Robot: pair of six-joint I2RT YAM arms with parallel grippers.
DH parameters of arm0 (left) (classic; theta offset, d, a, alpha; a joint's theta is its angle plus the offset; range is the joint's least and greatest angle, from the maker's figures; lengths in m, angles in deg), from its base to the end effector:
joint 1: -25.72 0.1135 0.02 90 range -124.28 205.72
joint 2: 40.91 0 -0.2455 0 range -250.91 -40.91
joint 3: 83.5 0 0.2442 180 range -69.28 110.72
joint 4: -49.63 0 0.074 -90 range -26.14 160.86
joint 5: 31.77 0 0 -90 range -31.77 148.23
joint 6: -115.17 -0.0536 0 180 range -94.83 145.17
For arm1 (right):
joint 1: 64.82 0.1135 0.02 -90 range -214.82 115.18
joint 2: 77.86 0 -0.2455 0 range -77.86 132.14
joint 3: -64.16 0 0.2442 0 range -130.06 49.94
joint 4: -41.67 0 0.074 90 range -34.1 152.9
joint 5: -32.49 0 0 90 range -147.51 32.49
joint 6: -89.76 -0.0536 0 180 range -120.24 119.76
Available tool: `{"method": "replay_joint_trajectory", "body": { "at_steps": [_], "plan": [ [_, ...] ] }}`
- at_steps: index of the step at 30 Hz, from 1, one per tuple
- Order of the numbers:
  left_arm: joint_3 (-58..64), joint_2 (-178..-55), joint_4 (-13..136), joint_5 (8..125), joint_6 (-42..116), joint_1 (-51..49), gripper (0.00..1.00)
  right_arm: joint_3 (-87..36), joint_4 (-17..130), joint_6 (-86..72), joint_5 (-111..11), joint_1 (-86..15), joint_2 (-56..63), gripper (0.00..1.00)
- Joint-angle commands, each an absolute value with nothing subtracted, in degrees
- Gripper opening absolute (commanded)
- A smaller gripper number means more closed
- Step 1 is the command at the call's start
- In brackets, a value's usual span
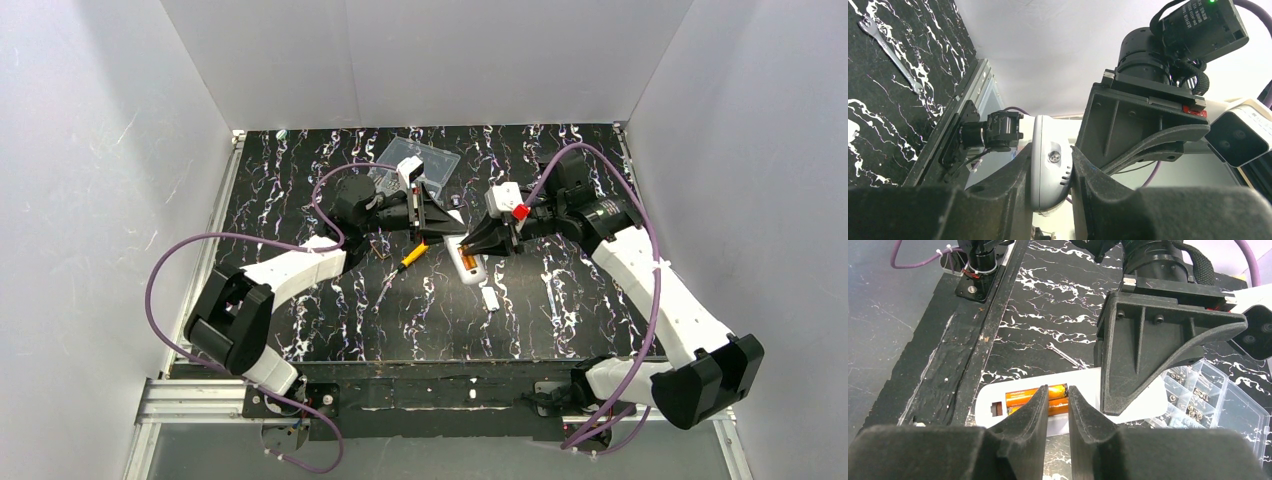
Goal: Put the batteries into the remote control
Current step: Load the battery into the remote control.
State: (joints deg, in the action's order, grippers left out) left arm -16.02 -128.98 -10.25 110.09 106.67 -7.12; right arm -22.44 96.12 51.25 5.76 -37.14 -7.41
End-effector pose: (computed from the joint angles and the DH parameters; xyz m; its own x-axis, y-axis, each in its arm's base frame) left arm 0.2487 -0.2107 0.3408 -0.7584 -0.2375 -0.6070 0.6513 -0.3117 -0.6918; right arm 0.1986 0.1583 0.3520 0.3074 -0.2362 -0.9218 -0.9460 -0.1800 -0.2694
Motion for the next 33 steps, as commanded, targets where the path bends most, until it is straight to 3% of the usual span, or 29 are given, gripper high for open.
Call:
{"method": "replay_joint_trajectory", "body": {
  "at_steps": [1,16,33],
  "plan": [
    [-12.2,-128.3,-18.4,109.0,109.6,-5.7,0.00,-20.1,104.1,50.5,7.0,-37.2,-9.0,0.25],
    [-10.0,-129.1,-22.2,107.1,113.1,-5.7,0.00,-14.0,102.8,49.9,3.3,-37.2,-11.8,0.25],
    [-8.2,-129.3,-24.5,105.4,115.3,-5.7,0.00,-2.8,83.9,40.4,4.8,-37.1,-21.0,0.26]
  ]
}}
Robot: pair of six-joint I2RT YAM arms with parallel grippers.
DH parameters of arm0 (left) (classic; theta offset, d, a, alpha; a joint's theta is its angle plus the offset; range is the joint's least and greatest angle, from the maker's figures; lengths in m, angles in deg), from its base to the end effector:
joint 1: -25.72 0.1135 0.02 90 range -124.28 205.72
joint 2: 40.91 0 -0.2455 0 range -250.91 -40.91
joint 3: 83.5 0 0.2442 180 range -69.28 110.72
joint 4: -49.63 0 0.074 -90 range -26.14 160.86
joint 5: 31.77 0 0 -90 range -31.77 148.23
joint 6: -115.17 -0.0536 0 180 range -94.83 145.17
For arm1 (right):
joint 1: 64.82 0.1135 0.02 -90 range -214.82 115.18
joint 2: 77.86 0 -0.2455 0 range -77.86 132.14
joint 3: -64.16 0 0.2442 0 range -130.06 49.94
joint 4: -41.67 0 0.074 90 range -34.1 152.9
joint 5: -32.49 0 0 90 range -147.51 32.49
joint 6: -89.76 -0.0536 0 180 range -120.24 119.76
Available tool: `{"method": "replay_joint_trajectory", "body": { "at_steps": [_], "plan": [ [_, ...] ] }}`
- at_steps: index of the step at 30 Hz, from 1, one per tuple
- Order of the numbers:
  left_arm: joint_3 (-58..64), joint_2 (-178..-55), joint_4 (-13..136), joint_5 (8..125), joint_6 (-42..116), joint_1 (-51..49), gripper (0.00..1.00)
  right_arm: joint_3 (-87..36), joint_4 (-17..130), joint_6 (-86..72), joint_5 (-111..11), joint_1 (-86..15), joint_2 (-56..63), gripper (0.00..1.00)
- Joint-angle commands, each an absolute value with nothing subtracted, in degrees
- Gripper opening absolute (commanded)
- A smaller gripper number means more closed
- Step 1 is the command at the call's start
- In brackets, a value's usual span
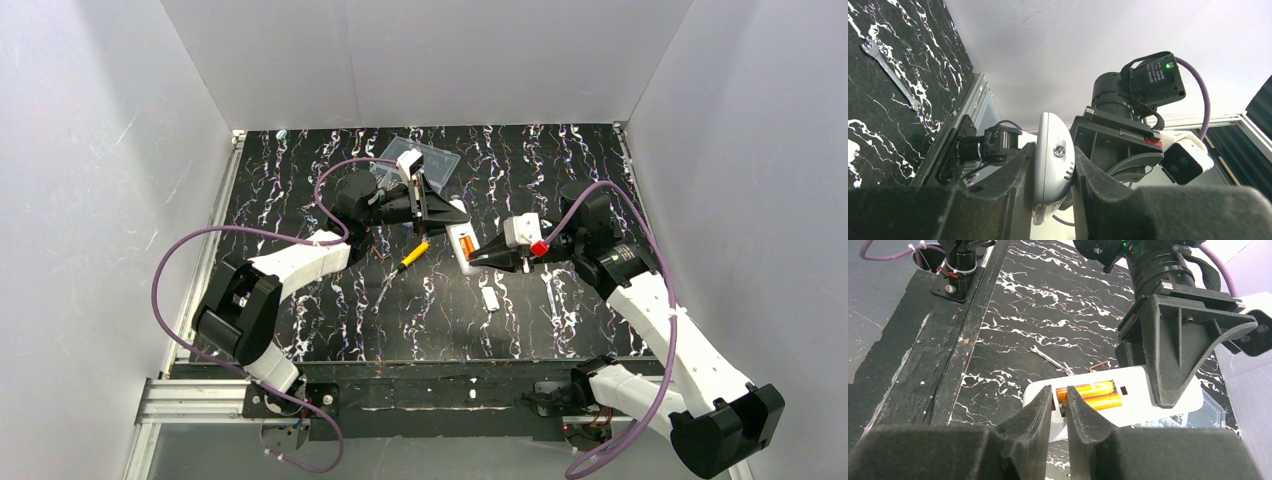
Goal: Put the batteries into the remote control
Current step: Load the battery into the remote control.
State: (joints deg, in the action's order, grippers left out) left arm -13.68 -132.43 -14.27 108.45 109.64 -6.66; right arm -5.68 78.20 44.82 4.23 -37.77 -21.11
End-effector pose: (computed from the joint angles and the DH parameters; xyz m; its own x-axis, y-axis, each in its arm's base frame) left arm 0.2597 -0.2135 0.3414 -0.7650 -0.2690 -0.5852 0.6440 -0.3354 -0.6876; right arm 0.1695 0.1396 0.3346 0.4116 -0.1661 -0.8961 -0.9113 -0.0898 -0.4019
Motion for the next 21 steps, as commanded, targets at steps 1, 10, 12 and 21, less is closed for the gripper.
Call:
{"method": "replay_joint_trajectory", "body": {
  "at_steps": [1,10,12,21],
  "plan": [
    [-8.2,-129.4,-24.5,105.4,115.2,-5.7,0.00,-2.9,84.1,40.4,4.7,-37.2,-21.2,0.26],
    [-10.3,-130.3,-23.4,106.0,113.0,-5.7,0.00,-7.7,81.6,35.3,5.8,-37.1,-26.4,0.27],
    [-10.4,-130.5,-23.4,106.1,112.9,-5.7,0.00,-8.0,79.2,33.0,6.6,-37.1,-27.4,0.27],
    [-10.9,-130.7,-22.3,106.9,111.8,-5.7,0.00,-3.7,53.0,1.3,-14.0,-37.2,-32.6,0.35]
  ]
}}
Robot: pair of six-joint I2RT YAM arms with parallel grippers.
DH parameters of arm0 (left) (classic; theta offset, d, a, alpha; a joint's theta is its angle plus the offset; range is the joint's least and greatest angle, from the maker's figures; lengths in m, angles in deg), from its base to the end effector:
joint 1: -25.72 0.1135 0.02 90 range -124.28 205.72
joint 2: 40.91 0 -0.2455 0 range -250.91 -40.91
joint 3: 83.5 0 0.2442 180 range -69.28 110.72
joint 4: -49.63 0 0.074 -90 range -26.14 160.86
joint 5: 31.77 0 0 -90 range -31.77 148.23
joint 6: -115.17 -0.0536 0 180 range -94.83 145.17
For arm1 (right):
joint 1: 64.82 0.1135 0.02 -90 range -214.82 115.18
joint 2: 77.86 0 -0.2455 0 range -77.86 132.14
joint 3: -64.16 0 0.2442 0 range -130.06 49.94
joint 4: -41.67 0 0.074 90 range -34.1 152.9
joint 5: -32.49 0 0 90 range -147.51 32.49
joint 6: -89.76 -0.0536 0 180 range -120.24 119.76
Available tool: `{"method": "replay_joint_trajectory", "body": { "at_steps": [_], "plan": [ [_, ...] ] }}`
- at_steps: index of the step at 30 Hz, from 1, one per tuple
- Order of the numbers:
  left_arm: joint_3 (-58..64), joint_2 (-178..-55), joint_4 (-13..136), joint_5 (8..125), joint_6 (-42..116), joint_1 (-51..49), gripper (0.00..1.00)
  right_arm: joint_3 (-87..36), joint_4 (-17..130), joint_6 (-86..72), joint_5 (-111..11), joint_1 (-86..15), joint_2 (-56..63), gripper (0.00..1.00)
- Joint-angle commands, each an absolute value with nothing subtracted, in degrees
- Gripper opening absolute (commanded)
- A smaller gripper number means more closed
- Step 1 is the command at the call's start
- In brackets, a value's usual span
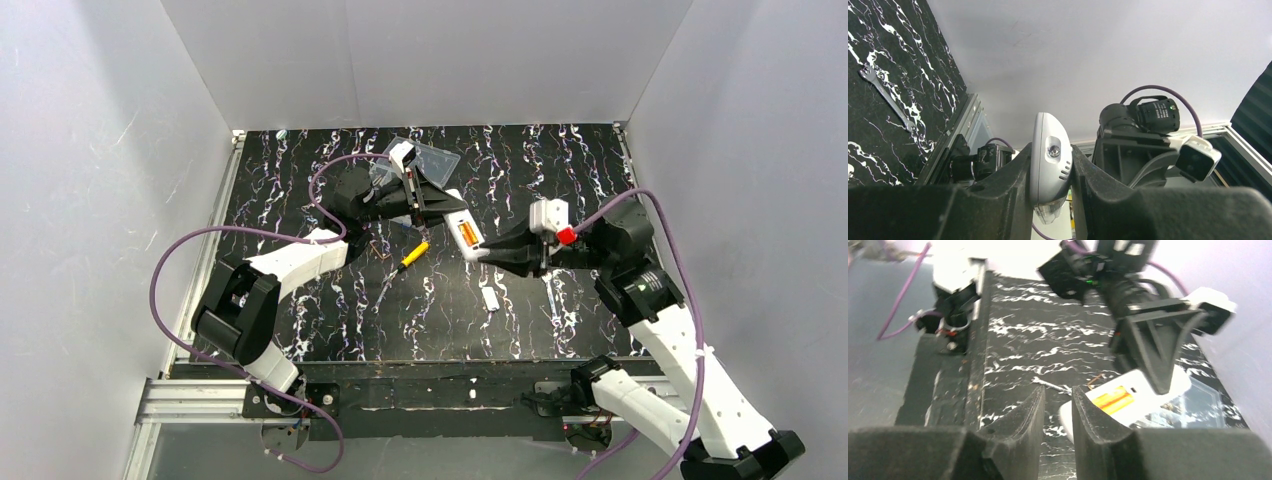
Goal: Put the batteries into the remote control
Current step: Load the battery into the remote control.
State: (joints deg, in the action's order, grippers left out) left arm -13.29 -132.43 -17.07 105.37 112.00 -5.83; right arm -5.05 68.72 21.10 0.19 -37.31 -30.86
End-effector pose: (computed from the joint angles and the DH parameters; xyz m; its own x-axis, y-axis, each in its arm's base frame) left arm 0.2620 -0.2070 0.3488 -0.7598 -0.3304 -0.5599 0.6497 -0.3548 -0.6723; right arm 0.1395 0.1238 0.3767 0.2920 -0.0672 -0.9541 -0.9529 0.0649 -0.2962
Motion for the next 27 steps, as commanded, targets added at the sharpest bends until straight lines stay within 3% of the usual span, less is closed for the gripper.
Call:
{"method": "replay_joint_trajectory", "body": {
  "at_steps": [1,6,10,18,24,27],
  "plan": [
    [-10.9,-130.7,-22.4,106.8,111.7,-5.6,0.00,-3.9,52.9,-2.2,-17.4,-37.1,-32.6,0.37],
    [-10.8,-130.6,-22.3,107.1,111.6,-5.7,0.00,-7.8,60.6,-15.1,-30.0,-37.2,-30.1,0.58],
    [-10.6,-130.3,-21.7,107.5,111.0,-5.7,0.00,-11.6,69.5,-26.7,-35.9,-37.2,-26.0,0.61],
    [-10.1,-130.4,-21.3,107.5,110.7,-5.7,0.00,-8.9,69.2,-45.4,-28.6,-37.2,-22.2,0.75],
    [-9.9,-130.3,-21.0,107.6,110.6,-5.7,0.00,-4.2,65.7,-49.8,-28.7,-37.2,-23.4,0.73],
    [-9.7,-130.4,-20.9,107.8,110.6,-5.7,0.00,-4.2,65.7,-50.4,-27.9,-37.2,-22.7,0.61]
  ]
}}
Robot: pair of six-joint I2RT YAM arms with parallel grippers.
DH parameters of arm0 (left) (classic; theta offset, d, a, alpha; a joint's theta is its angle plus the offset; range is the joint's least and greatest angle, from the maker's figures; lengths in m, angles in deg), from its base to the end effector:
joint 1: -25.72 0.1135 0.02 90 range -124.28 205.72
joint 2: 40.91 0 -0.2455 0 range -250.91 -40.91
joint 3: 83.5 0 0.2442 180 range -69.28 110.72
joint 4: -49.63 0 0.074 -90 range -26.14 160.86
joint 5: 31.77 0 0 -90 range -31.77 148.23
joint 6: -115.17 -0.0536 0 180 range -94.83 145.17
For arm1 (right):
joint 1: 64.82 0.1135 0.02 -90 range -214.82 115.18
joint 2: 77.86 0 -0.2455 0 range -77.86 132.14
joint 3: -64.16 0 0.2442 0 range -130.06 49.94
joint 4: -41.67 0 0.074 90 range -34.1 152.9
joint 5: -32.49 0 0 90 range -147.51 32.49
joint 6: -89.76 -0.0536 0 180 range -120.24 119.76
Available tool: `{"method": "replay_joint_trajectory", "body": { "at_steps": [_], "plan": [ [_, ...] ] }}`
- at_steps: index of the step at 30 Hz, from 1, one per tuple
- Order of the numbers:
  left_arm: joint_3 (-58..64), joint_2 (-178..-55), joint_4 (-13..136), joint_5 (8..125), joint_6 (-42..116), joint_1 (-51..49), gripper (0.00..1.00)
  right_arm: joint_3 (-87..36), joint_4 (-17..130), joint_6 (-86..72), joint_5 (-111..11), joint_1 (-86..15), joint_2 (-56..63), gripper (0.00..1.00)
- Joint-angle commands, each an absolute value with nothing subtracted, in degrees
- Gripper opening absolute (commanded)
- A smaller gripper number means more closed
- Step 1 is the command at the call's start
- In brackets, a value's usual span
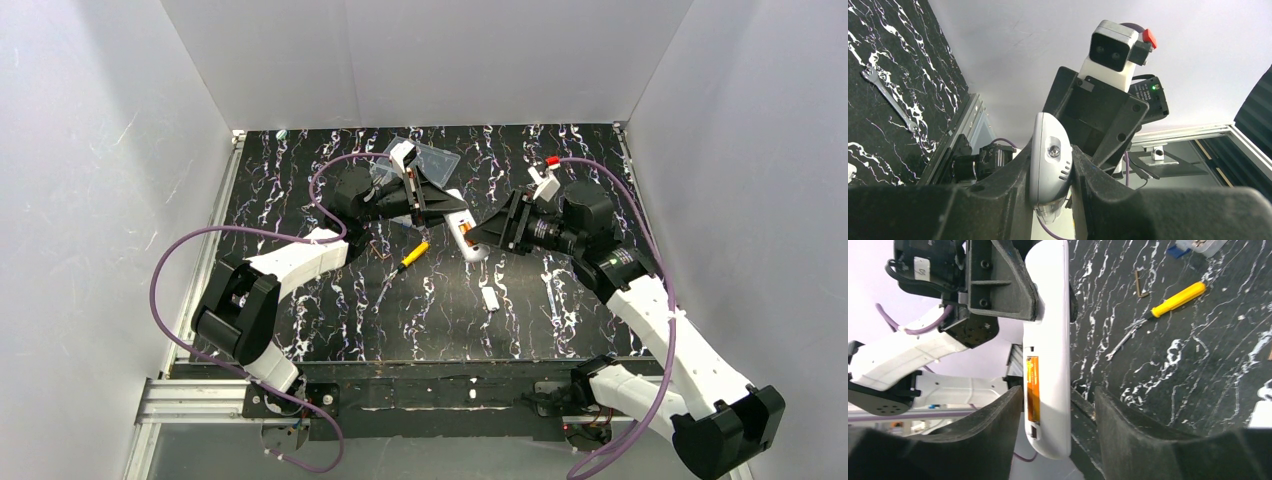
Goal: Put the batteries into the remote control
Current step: Load the battery into the remote control.
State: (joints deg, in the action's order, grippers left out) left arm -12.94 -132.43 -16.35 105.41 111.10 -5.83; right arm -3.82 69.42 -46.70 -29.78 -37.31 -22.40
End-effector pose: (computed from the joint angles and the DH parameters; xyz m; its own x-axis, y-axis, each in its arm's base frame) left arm 0.2629 -0.2075 0.3497 -0.7527 -0.3334 -0.5677 0.6579 -0.3473 -0.6683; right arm 0.1981 0.1313 0.3368 -0.7455 0.3352 -0.5761 -0.3871 0.4859 0.7836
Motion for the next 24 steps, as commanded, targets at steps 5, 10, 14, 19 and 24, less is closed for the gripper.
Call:
{"method": "replay_joint_trajectory", "body": {
  "at_steps": [5,10,14,19,24],
  "plan": [
    [-9.7,-130.2,-20.9,107.8,110.5,-5.7,0.00,-3.7,64.1,-52.7,-26.9,-37.2,-21.8,0.52],
    [-10.2,-129.8,-20.8,107.9,110.3,-5.7,0.00,-3.1,62.7,-54.1,-26.4,-37.2,-21.0,0.42],
    [-10.3,-129.7,-20.9,107.8,110.2,-5.6,0.00,-2.6,62.5,-54.2,-26.1,-37.2,-20.8,0.29],
    [-10.4,-129.7,-20.9,107.7,110.1,-5.7,0.00,-1.9,62.5,-53.8,-26.5,-37.3,-21.0,0.07],
    [-10.3,-129.7,-21.0,107.8,110.3,-5.7,0.00,-1.0,63.2,-52.3,-27.8,-37.2,-22.0,0.01]
  ]
}}
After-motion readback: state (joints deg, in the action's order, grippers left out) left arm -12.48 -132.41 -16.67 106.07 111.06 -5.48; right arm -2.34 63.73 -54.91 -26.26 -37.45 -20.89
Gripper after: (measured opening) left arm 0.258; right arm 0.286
